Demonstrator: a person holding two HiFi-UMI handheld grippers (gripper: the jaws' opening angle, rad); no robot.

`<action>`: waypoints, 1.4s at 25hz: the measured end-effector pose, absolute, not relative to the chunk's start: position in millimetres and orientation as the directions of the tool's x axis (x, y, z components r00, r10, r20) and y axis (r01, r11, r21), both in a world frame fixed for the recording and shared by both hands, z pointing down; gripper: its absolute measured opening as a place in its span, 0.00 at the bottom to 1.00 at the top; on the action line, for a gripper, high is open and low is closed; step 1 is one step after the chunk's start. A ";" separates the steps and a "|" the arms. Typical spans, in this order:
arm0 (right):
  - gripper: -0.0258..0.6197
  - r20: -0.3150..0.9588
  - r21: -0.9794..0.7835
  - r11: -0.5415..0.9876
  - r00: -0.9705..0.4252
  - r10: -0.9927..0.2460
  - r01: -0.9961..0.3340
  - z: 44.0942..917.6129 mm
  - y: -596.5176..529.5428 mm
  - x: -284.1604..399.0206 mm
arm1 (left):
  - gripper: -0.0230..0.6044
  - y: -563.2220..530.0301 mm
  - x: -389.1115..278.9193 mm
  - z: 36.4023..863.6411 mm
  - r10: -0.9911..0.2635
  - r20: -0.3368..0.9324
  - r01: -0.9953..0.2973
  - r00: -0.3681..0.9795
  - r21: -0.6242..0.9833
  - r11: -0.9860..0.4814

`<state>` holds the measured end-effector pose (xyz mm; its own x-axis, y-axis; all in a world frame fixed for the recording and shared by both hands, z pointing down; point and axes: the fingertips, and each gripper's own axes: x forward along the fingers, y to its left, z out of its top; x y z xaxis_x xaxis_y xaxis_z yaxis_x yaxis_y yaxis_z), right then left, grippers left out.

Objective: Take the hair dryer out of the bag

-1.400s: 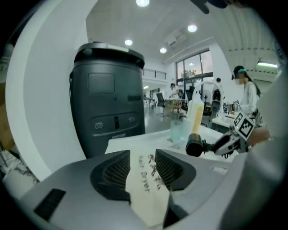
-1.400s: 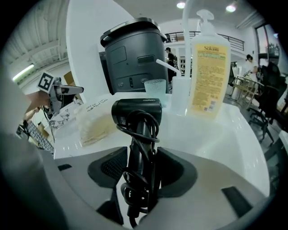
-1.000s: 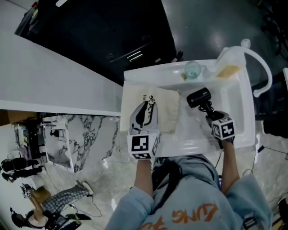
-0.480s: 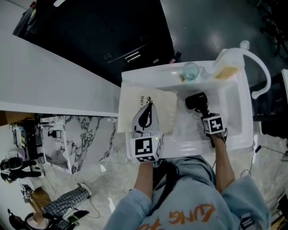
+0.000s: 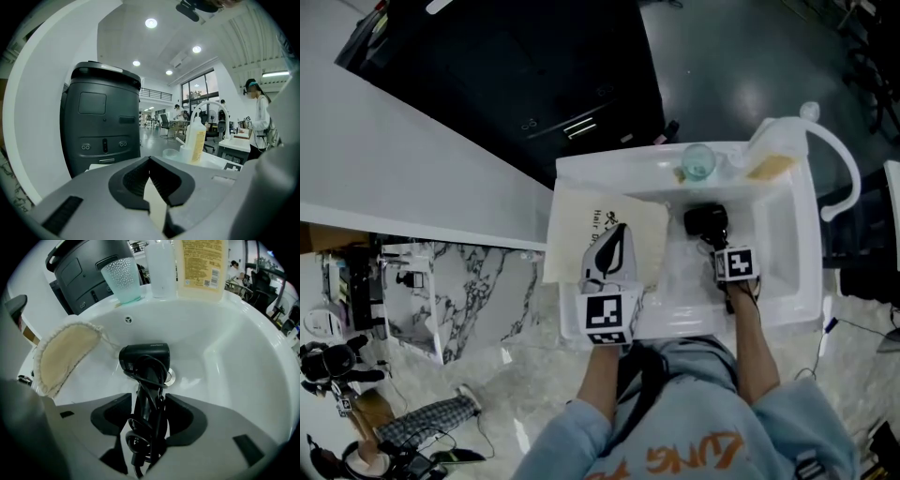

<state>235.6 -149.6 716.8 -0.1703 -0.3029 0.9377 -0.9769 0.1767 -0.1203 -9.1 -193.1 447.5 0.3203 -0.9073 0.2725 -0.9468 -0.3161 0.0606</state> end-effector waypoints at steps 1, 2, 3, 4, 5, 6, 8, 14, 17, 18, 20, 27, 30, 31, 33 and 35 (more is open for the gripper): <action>0.39 0.937 -0.132 0.167 -0.178 -0.300 -0.977 719.7 -148.1 233.3 | 0.04 -192.7 -9.4 447.4 -0.908 0.272 -0.947 0.320 0.064 -0.315; 0.39 0.937 -0.149 0.159 -0.191 -0.293 -0.976 723.3 -146.3 230.8 | 0.04 -192.6 -9.1 447.5 -0.908 0.271 -0.947 0.320 0.068 -0.314; 0.40 0.936 -0.168 0.150 -0.206 -0.285 -0.974 726.2 -145.0 228.5 | 0.04 -192.9 -8.5 447.5 -0.908 0.270 -0.947 0.322 0.071 -0.314; 0.41 0.936 -0.185 0.141 -0.219 -0.277 -0.972 728.2 -144.1 226.5 | 0.04 -193.1 -7.8 447.6 -0.907 0.269 -0.946 0.323 0.074 -0.315; 0.41 0.935 -0.200 0.134 -0.229 -0.269 -0.971 729.4 -143.3 224.8 | 0.04 -192.9 -7.5 447.8 -0.907 0.269 -0.946 0.323 0.076 -0.314; 0.41 0.934 -0.209 0.132 -0.238 -0.265 -0.969 729.8 -142.9 223.3 | 0.04 -192.3 -7.4 448.4 -0.907 0.269 -0.946 0.323 0.080 -0.314; 0.41 0.928 -0.210 0.151 -0.246 -0.280 -0.966 726.3 -144.6 221.5 | 0.04 -190.9 -7.2 450.8 -0.907 0.270 -0.947 0.322 0.089 -0.310; 0.36 0.856 -0.266 0.197 -0.325 -0.402 -0.944 689.0 -160.3 211.1 | 0.04 -191.5 -8.6 452.0 -0.911 0.261 -0.947 0.319 0.112 -0.300; 0.25 0.795 -0.244 0.226 -0.328 -0.511 -0.943 658.6 -176.0 210.0 | 0.04 -193.3 -9.2 448.2 -0.915 0.246 -0.947 0.319 0.115 -0.299; 0.19 0.769 -0.228 0.234 -0.322 -0.553 -0.945 647.3 -181.8 210.9 | 0.04 -193.8 -8.7 446.8 -0.916 0.241 -0.947 0.320 0.117 -0.300; 0.08 0.706 -0.231 0.256 -0.343 -0.620 -0.939 625.3 -190.8 208.1 | 0.04 -194.3 -7.2 444.9 -0.916 0.235 -0.945 0.325 0.122 -0.304; 0.04 0.444 -0.314 0.421 -0.524 -0.727 -0.851 543.0 -208.1 173.7 | 0.04 -196.6 -4.5 431.4 -0.920 0.201 -0.939 0.338 0.130 -0.317; 0.04 0.358 -0.296 0.497 -0.577 -0.734 -0.816 504.9 -216.8 158.6 | 0.04 -203.8 -4.2 418.1 -0.924 0.173 -0.938 0.342 0.116 -0.326; 0.04 0.337 -0.282 0.517 -0.588 -0.735 -0.808 493.0 -220.6 153.7 | 0.04 -207.3 -4.5 412.4 -0.926 0.161 -0.939 0.341 0.110 -0.326; 0.04 0.298 -0.251 0.547 -0.601 -0.741 -0.799 469.4 -228.3 145.0 | 0.04 -214.1 -4.7 400.7 -0.930 0.138 -0.940 0.340 0.096 -0.329; 0.04 0.254 -0.224 0.570 -0.612 -0.749 -0.791 446.8 -236.8 138.5 | 0.04 -221.2 -4.3 386.8 -0.935 0.111 -0.941 0.337 0.084 -0.329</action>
